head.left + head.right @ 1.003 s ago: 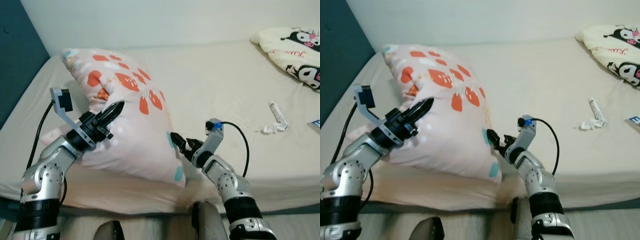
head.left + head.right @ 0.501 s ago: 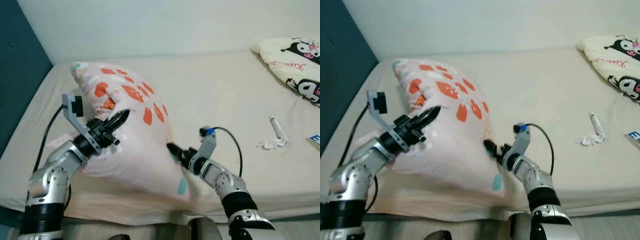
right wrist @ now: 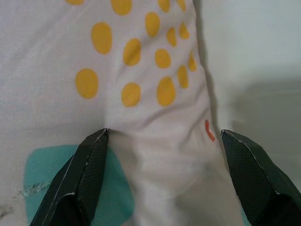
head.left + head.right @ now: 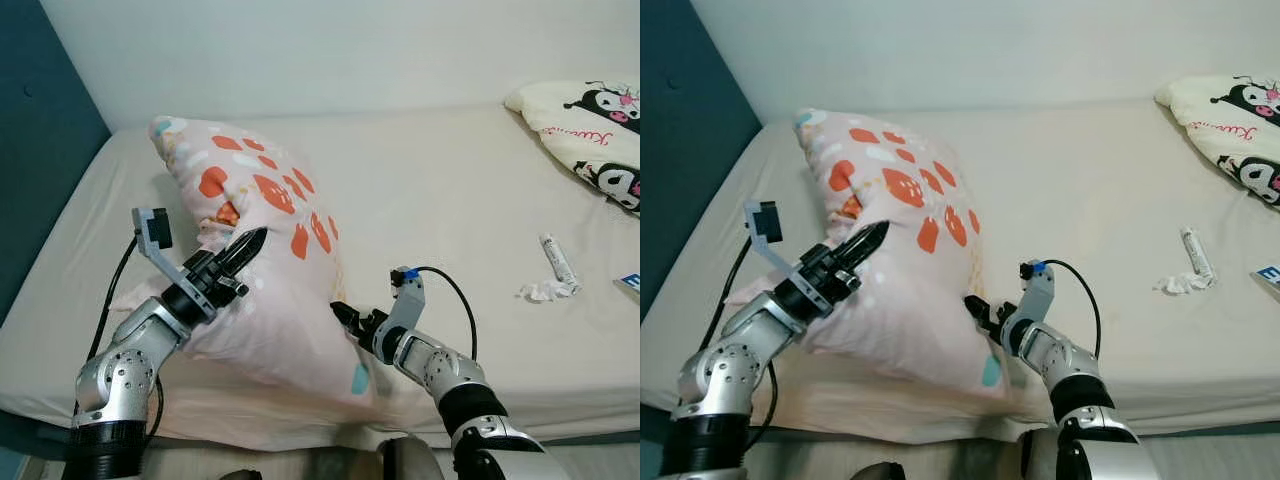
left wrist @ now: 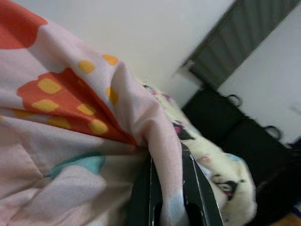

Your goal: Clean up the room

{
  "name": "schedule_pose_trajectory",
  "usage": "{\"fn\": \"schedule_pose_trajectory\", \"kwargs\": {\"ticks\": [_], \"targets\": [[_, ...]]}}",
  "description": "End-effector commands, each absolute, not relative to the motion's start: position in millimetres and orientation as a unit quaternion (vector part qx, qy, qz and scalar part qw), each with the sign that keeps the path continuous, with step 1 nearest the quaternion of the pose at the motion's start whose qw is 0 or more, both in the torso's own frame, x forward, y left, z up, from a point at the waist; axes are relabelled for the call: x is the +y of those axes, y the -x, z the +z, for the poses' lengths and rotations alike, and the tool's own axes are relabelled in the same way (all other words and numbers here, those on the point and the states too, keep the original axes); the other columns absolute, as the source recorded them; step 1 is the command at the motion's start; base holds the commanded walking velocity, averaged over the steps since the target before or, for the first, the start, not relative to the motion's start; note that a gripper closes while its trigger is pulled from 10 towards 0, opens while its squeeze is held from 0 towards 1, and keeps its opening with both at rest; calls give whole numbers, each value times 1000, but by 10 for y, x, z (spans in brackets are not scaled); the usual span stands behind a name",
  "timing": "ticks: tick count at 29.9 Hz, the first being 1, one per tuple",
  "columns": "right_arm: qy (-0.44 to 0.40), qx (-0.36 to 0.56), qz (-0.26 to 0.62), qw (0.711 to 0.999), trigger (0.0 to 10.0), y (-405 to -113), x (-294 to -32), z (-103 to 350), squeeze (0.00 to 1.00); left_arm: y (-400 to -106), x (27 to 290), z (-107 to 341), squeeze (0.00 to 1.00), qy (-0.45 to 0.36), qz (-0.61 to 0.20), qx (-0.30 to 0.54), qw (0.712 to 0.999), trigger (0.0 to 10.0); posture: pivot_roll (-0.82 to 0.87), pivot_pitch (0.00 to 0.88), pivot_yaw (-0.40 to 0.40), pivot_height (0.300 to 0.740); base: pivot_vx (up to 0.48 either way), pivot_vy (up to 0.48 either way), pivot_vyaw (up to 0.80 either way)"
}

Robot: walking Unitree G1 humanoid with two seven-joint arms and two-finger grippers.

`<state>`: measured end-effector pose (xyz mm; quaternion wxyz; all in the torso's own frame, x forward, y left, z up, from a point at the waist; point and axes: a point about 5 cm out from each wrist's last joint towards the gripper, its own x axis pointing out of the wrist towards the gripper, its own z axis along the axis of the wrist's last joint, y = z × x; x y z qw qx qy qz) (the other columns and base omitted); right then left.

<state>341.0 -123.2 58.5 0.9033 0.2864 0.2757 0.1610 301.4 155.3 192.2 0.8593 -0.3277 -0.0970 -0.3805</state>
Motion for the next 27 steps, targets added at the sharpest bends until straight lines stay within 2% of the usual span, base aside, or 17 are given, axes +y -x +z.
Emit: {"fn": "schedule_pose_trajectory", "kwargs": {"ticks": [1,2,5,9,10,16,23,27], "targets": [[-249,325,151,900,10000,-3277,-1183,357,0,-2933,1473,2097,0,332,-419,-139,834,10000,14,133,57,625,0,0,0],[-231,339,139,901,10000,-3240,-1198,287,0,-2928,1453,2085,0,330,-420,-136,834,10000,14,133,57,625,0,0,0],[-292,301,153,895,10000,-3229,-1133,279,0,-2911,1397,1972,0,314,-418,-116,845,10000,33,150,57,625,0,0,0],[-298,291,162,895,10000,-3235,-1113,290,0,-2907,1387,1954,0,314,-416,-111,846,10000,33,150,57,625,0,0,0],[-300,285,175,893,0,-3255,-1049,322,0,-2897,1358,1901,0,313,-418,-99,847,10000,48,154,51,625,0,0,0],[-329,259,175,891,0,-3310,-1012,387,0,-2884,1340,1874,0,316,-415,-91,849,10000,74,160,49,625,0,0,0],[-309,271,157,898,0,-3288,-1047,333,0,-2912,1354,1862,0,310,-401,-92,857,10000,77,162,49,625,0,0,0],[-273,265,142,914,0,-3325,-1123,356,0,-3001,1381,1857,0,299,-362,-98,877,10000,70,157,47,625,0,0,0]]}}
